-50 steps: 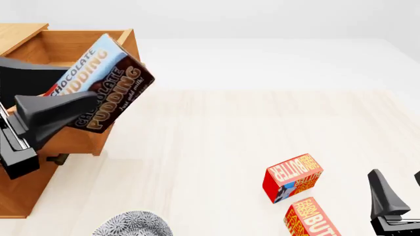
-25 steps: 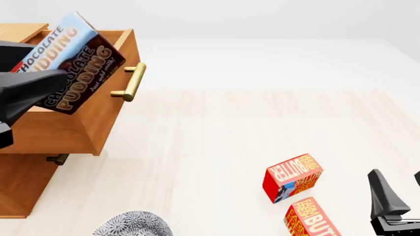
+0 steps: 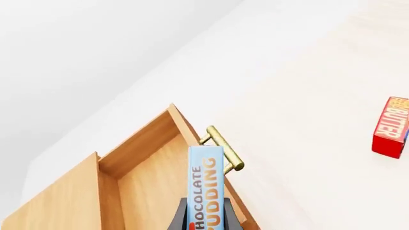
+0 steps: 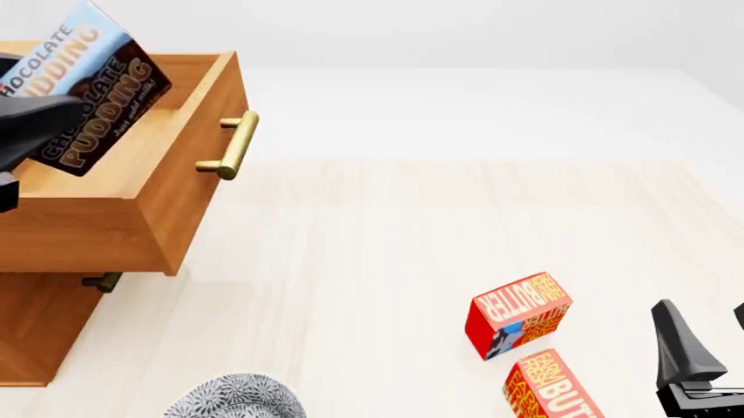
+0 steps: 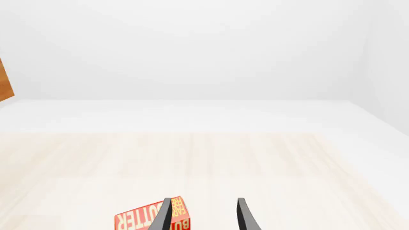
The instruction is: Put the chocolate pudding in the top drawer of the cabinet and close it.
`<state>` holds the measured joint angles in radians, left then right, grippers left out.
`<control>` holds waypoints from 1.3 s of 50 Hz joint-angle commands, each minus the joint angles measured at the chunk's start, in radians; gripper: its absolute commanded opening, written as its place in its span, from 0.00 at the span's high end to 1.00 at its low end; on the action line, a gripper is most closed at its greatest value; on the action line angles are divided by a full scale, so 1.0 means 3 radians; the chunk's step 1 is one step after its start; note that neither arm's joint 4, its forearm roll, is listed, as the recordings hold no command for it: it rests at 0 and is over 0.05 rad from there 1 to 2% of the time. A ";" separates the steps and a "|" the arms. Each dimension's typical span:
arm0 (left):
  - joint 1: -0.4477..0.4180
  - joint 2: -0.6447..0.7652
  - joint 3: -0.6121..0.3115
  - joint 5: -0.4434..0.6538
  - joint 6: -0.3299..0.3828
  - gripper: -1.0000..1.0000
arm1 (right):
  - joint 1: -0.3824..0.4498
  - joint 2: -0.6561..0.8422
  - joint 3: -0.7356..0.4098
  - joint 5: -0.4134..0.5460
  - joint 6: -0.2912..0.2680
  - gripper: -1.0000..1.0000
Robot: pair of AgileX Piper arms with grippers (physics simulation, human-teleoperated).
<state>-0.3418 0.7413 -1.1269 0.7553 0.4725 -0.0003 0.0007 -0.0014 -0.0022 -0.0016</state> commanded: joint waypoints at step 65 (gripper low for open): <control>0.1211 0.1872 -0.0069 -0.0942 -0.0161 1.00 | 0.0000 0.0005 0.0001 -0.0003 0.0000 0.00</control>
<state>-0.0043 1.2613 -1.1763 0.5177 0.4368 -0.0003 0.0007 -0.0014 -0.0022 -0.0016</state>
